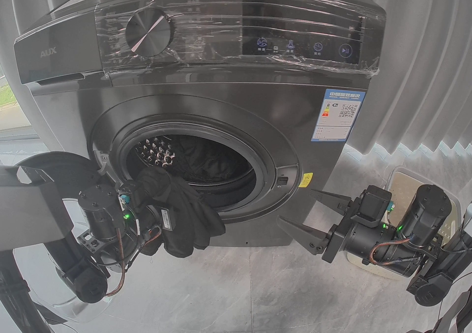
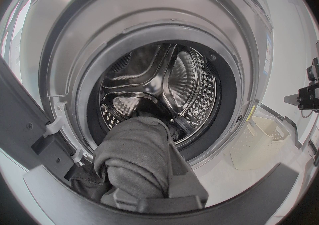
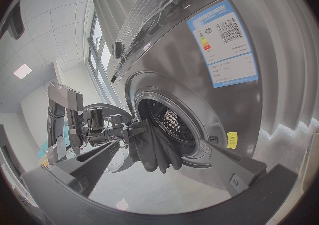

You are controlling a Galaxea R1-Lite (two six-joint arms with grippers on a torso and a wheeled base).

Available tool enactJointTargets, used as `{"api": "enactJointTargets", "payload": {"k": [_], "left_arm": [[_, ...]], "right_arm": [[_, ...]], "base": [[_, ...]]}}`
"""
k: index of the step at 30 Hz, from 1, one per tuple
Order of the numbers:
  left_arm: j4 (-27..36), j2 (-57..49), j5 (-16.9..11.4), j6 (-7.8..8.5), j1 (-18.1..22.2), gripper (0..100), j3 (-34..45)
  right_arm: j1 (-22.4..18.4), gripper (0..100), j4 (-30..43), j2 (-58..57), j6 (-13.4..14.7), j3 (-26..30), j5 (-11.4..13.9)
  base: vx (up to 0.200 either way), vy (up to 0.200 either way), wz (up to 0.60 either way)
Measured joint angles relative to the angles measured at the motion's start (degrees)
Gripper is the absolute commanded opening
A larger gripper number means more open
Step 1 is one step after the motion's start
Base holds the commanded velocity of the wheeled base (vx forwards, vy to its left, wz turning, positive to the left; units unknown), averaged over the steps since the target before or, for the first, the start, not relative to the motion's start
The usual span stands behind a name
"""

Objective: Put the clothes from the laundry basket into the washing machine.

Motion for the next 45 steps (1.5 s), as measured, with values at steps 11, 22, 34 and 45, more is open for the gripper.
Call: {"api": "enactJointTargets", "payload": {"k": [11, 22, 34, 45], "left_arm": [[0.0, 0.0, -0.02, -0.02, -0.3, 0, -0.07], [0.0, 0.05, -0.09, -0.05, -0.52, 0, 0.12], [0.0, 0.29, -0.04, -0.16, -1.07, 0, 0.59], [0.0, 0.9, 0.02, -0.16, -1.65, 0, 0.74]], "right_arm": [[0.02, 100, 0.0, 0.09, 0.02, 1.17, -0.09], [-0.44, 100, 0.09, 1.16, -0.57, 8.23, -0.2], [-0.52, 100, 0.09, 1.77, -0.65, 9.72, -0.2], [-0.55, 100, 0.09, 1.83, -0.65, 9.51, -0.2]], "base": [[0.0, 0.0, 0.0], [0.0, 0.0, 0.0], [0.0, 0.05, 0.0], [0.0, 0.055, 0.0]]}}
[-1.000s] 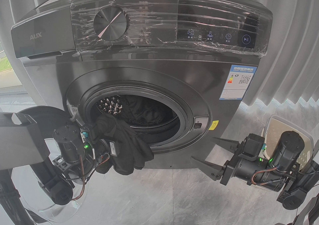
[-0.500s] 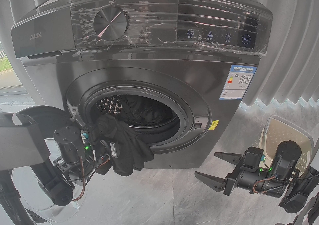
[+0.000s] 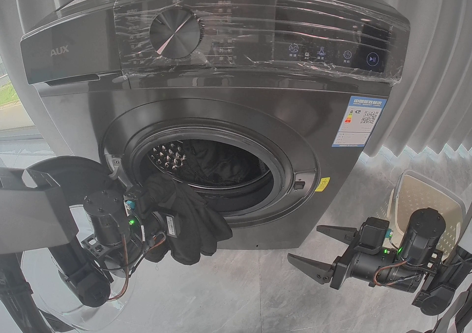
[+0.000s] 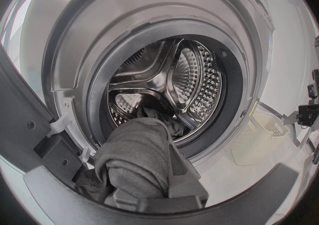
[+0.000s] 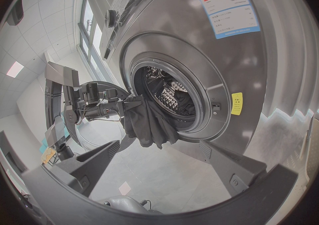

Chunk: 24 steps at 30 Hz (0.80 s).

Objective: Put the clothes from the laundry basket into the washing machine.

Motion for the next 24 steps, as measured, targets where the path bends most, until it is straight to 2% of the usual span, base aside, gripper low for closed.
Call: {"api": "enactJointTargets", "payload": {"k": [7, 13, 24], "left_arm": [[0.0, 0.02, 0.05, 0.05, -1.24, 0, 0.17], [0.0, 0.09, 0.02, 0.02, -2.04, 0, 0.28], [0.0, 0.56, 0.63, -0.6, -4.96, 0, 0.96]], "right_arm": [[-0.02, 100, 0.0, 0.0, 0.0, -0.11, 0.0], [0.02, 100, 0.0, 0.0, 0.0, -0.06, 0.01], [0.49, 100, -0.02, 0.0, 0.02, 0.16, 0.0]], "base": [[0.0, 0.0, 0.0], [0.2, 0.0, 0.0], [0.0, 0.0, 0.0]]}}
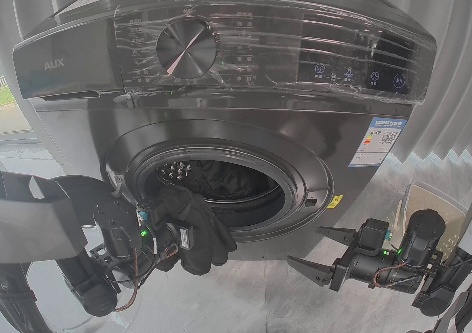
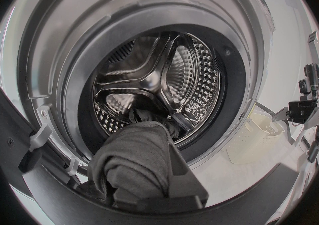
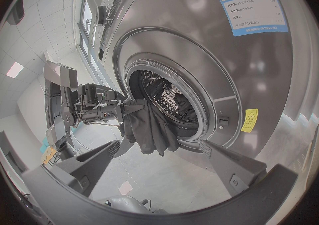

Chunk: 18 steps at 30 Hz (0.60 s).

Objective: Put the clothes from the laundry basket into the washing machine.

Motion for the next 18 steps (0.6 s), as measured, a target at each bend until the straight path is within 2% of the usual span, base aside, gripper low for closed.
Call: {"api": "enactJointTargets", "payload": {"k": [5, 11, 18], "left_arm": [[0.0, 0.4, 0.16, -0.04, -0.44, 0, 0.09], [0.02, 0.62, -0.41, -2.68, -0.66, 0, -0.1], [0.11, 3.52, -1.27, -2.46, -1.6, 0, -4.4]], "right_arm": [[0.09, 100, 0.02, 0.0, -0.02, 0.0, 0.0], [0.28, 100, 0.02, 0.0, 0.0, 0.0, -0.02], [0.8, 100, 0.0, 0.0, 0.05, -0.22, -0.07]], "base": [[0.0, 0.0, 0.0], [0.0, 0.0, 0.0], [0.0, 0.0, 0.0]]}}
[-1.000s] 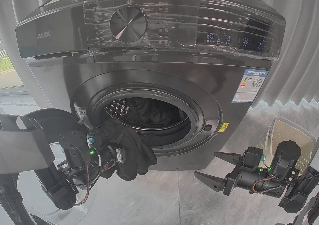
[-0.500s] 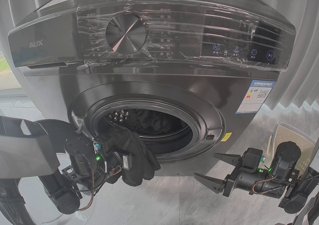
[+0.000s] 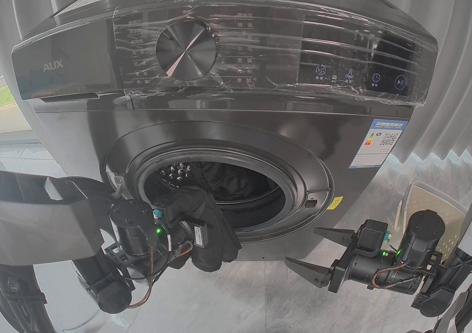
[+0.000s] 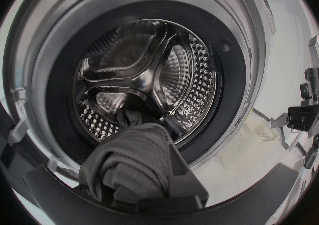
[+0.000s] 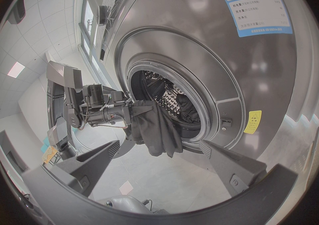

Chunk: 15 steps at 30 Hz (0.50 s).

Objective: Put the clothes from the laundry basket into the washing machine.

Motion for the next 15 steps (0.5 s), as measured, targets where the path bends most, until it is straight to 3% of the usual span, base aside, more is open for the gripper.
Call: {"api": "enactJointTargets", "payload": {"k": [6, 11, 15], "left_arm": [[0.07, 3.78, -2.9, -2.02, -0.5, 0, -7.39], [0.11, 7.97, -3.67, -6.55, -0.74, 0, -14.25], [0.2, 11.17, -3.01, -7.97, -0.8, 0, -18.75]], "right_arm": [[0.11, 100, 0.0, 0.0, 0.02, 0.0, 0.0], [0.15, 100, 0.0, -0.17, -0.05, 0.05, -0.02], [0.15, 100, -0.01, -0.3, -0.11, 0.05, -0.02]], "base": [[0.0, 0.0, 0.0], [0.0, 0.0, 0.0], [0.0, 0.0, 0.0]]}}
